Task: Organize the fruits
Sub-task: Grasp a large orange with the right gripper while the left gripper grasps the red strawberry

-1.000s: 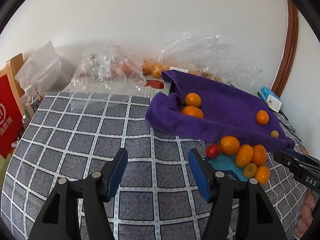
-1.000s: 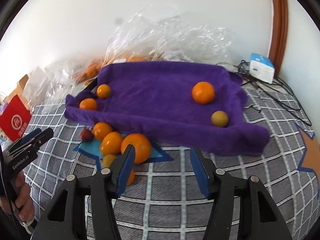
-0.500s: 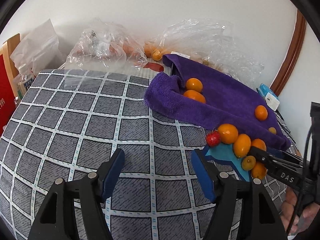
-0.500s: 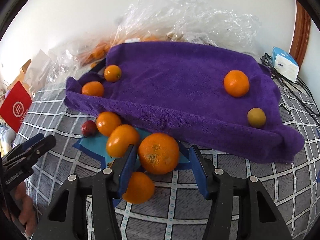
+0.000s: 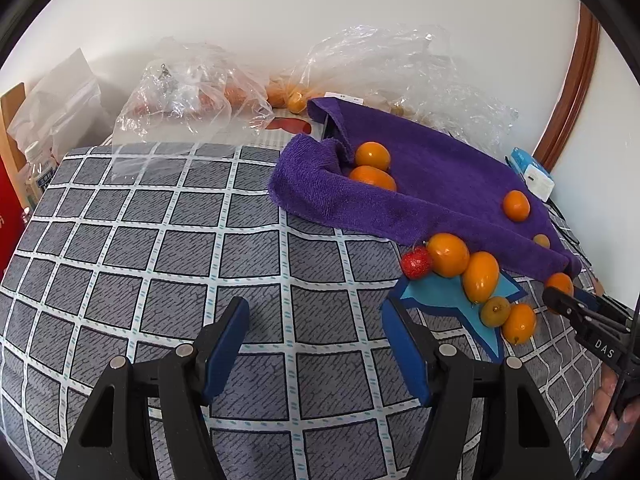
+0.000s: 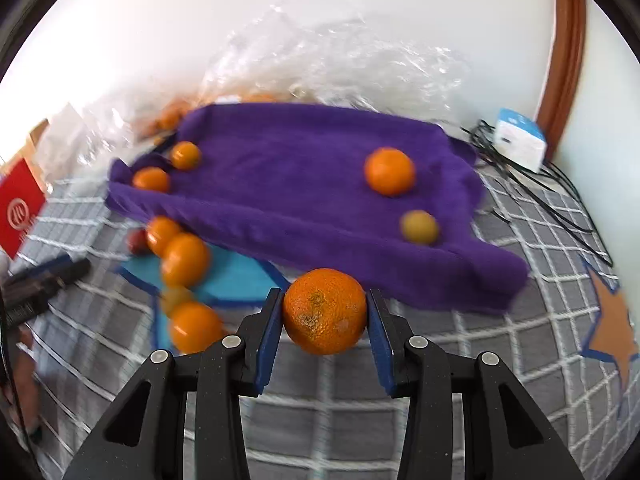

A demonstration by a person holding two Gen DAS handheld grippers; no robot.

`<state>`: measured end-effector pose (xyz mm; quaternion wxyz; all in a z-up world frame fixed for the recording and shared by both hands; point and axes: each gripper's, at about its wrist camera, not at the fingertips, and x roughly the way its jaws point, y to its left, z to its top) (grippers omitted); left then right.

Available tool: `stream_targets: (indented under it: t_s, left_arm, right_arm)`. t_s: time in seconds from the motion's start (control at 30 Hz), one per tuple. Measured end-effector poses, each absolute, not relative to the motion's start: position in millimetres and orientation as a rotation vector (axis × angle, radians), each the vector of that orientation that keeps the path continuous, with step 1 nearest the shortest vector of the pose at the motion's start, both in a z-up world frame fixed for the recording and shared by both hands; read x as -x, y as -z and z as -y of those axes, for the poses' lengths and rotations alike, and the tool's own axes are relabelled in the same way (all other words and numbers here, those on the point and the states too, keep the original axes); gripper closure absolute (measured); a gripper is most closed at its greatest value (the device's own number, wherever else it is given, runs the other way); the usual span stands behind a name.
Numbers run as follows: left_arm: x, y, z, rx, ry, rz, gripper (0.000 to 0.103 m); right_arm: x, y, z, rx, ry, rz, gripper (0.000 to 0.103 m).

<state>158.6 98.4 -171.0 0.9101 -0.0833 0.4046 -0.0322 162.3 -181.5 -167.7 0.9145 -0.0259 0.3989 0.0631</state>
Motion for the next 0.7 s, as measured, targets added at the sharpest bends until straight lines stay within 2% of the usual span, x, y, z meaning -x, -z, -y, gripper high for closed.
stream_targets:
  t_s: [0.27,0.47,0.67,0.7]
  left_arm:
    - [-156,163,-92,0.184,0.098,-0.865,0.038]
    - [-175,153,-57,0.072,0.107,-0.858,0.038]
    - [-197,161,-31,0.043,0.132,-0.887,0.047]
    - [-201,165,-27,0.024,0.12,-0.9,0.051]
  right_arm:
    - [-162,186,196,0.023,-0.148,-0.873,0.062]
    - [-160,185,197,0.0,-0.148,-0.861,0.062]
    - [-160,186,206,-0.064,-0.135,-0.85,0.062]
    - [-160,186,206,-0.066,-0.136,-0.846,0.062]
